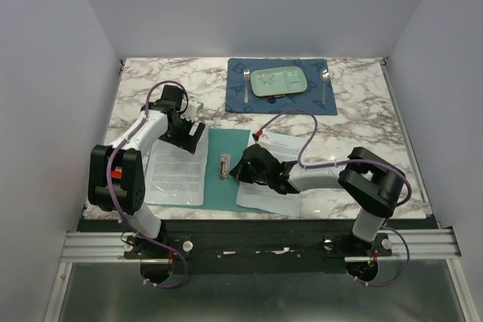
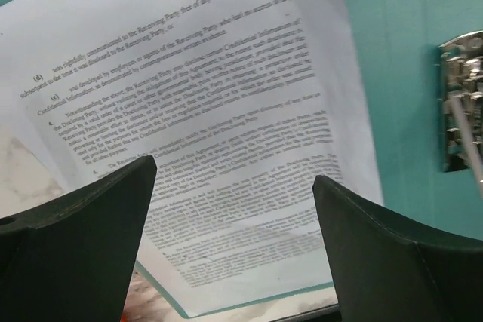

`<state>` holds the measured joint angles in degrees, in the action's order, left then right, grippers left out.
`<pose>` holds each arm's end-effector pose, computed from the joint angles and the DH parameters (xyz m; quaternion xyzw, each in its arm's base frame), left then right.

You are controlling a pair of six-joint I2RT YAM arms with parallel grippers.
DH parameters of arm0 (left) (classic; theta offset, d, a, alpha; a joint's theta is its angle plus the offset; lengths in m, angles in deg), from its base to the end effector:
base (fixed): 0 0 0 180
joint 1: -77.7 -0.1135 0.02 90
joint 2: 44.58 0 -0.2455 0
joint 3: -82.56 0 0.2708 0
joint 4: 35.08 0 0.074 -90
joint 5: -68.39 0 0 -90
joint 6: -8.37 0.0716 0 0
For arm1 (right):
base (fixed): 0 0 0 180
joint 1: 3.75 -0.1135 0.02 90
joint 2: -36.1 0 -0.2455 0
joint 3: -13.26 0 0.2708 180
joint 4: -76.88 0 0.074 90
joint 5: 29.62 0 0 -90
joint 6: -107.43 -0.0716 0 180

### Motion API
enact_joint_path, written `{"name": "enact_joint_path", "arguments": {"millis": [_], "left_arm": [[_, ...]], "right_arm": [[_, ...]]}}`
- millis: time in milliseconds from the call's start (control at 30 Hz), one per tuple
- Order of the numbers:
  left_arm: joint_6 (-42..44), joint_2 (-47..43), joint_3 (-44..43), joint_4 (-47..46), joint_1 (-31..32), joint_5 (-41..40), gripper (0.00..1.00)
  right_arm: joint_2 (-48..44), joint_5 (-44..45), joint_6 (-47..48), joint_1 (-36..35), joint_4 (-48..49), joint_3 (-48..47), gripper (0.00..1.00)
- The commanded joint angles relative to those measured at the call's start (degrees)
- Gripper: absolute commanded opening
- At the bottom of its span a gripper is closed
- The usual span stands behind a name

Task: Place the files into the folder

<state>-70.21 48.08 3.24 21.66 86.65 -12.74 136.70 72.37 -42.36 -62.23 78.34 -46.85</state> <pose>0.3383 -0.0645 0.1602 0.1868 0.9641 -0.0724 0.1740 0.2129 0.3187 0.0883 0.0552 0.8972 0.3190 0.3005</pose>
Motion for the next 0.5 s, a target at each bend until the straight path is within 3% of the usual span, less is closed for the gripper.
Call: {"name": "enact_joint_path", "arguments": {"millis": [0,467], "left_arm": [[1.7,1.8,3.5,-7.1,-0.1,-10.4,0.99],[3.1,2.2,9.0,-10.3,0.0,-10.6,0.99]], "right_arm": [[1.9,-7.8,3.6,0.0,7.3,-2.7,0.00],[11.0,-10.7,-1.6,1.3,10.4,-7.4,0.00]]}}
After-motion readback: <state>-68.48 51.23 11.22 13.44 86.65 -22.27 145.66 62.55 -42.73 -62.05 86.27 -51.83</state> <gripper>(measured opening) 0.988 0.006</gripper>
